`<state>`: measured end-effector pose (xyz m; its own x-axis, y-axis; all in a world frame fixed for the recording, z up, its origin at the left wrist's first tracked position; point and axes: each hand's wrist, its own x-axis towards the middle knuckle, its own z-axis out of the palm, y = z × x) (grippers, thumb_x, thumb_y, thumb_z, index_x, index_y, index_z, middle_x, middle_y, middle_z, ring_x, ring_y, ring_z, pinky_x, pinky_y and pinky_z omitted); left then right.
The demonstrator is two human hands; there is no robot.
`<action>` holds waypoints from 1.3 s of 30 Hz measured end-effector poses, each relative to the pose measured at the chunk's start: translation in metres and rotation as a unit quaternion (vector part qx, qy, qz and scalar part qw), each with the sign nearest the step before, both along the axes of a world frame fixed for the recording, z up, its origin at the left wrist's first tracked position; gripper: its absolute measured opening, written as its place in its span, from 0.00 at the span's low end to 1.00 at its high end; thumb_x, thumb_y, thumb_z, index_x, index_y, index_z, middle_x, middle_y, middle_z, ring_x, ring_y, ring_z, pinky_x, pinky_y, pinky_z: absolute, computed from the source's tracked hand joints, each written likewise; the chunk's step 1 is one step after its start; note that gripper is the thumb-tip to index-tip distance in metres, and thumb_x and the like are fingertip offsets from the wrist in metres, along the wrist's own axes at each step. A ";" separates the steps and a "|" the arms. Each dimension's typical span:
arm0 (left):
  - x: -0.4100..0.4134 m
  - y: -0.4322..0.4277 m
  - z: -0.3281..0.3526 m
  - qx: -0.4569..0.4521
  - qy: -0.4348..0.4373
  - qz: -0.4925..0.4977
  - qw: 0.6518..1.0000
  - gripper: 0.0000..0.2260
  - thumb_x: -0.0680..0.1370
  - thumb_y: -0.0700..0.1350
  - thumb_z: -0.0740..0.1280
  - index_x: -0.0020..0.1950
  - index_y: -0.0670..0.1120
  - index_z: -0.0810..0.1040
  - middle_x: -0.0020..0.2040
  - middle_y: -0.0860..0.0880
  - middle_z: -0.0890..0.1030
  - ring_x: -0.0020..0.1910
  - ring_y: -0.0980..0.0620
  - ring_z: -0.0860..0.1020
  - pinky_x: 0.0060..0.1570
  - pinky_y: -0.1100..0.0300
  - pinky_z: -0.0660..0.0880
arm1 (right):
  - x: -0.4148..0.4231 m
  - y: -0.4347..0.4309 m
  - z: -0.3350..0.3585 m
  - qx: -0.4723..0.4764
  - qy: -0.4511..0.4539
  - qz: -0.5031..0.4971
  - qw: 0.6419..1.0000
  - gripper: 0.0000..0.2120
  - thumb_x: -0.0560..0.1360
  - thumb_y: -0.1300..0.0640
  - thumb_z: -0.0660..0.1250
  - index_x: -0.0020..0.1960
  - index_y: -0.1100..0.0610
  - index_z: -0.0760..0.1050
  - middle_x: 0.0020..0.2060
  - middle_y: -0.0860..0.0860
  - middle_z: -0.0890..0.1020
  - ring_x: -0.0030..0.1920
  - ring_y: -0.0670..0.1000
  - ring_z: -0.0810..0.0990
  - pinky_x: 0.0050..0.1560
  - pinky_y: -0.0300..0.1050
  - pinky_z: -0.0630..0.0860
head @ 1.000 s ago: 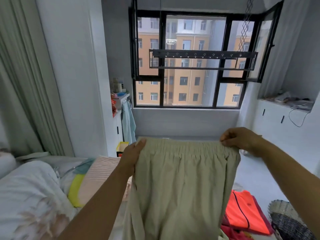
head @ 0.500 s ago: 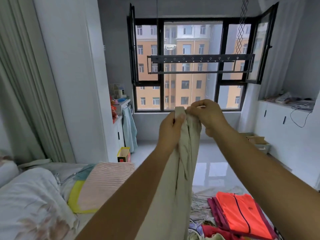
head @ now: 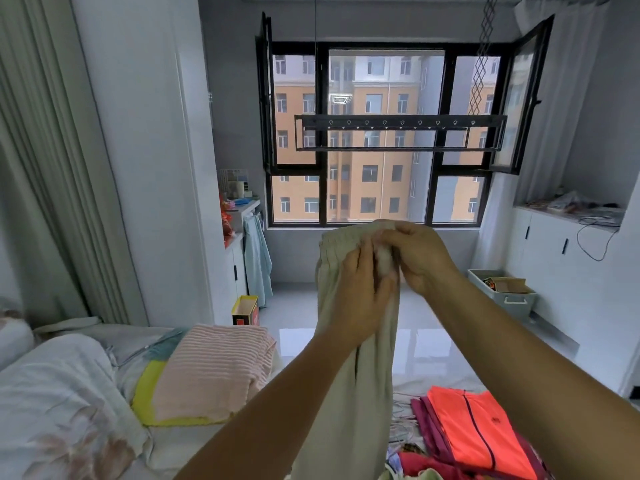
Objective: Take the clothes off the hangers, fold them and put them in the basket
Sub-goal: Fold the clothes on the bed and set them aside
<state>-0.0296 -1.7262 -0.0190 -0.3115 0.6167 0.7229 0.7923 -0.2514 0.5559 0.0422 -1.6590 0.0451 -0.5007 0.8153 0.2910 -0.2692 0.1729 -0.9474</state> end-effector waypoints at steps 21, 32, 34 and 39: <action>-0.157 -0.056 0.104 -0.048 -0.364 -0.025 0.930 0.03 0.74 0.41 0.70 0.44 0.44 0.77 0.43 0.48 0.79 0.40 0.54 0.77 0.36 0.65 0.76 | -0.040 0.020 0.078 0.144 -0.067 0.011 0.987 0.12 0.81 0.57 0.59 0.62 0.57 0.74 0.54 0.53 0.78 0.52 0.52 0.75 0.55 0.49 0.73; -0.206 -0.126 0.138 -0.174 -0.305 -0.113 0.929 0.30 0.53 0.48 0.83 0.52 0.45 0.79 0.45 0.51 0.85 0.46 0.50 0.83 0.39 0.62 0.80 | -0.093 -0.007 0.198 0.157 0.076 0.008 0.985 0.12 0.79 0.58 0.61 0.37 0.55 0.73 0.37 0.51 0.75 0.42 0.51 0.73 0.46 0.48 0.74; -0.218 -0.129 0.124 -0.134 -0.334 -0.080 0.930 0.30 0.55 0.48 0.82 0.54 0.43 0.79 0.43 0.50 0.85 0.46 0.48 0.83 0.38 0.62 0.80 | -0.101 -0.009 0.199 0.181 0.053 0.003 0.982 0.12 0.79 0.57 0.61 0.36 0.54 0.72 0.37 0.52 0.73 0.44 0.51 0.70 0.46 0.48 0.71; -0.239 -0.151 0.104 -0.159 -0.310 -0.128 0.928 0.39 0.44 0.56 0.83 0.51 0.43 0.80 0.47 0.48 0.85 0.46 0.51 0.83 0.42 0.62 0.79 | -0.106 -0.014 0.206 0.171 0.086 -0.002 0.982 0.11 0.79 0.58 0.60 0.39 0.54 0.76 0.41 0.50 0.79 0.47 0.51 0.76 0.55 0.49 0.76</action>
<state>-0.2684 -1.8771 0.0854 -0.4206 0.8798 0.2217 0.2312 -0.1323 0.9639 -0.0641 -1.6729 0.2510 -0.4172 0.6570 0.6279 -0.4186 0.4743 -0.7745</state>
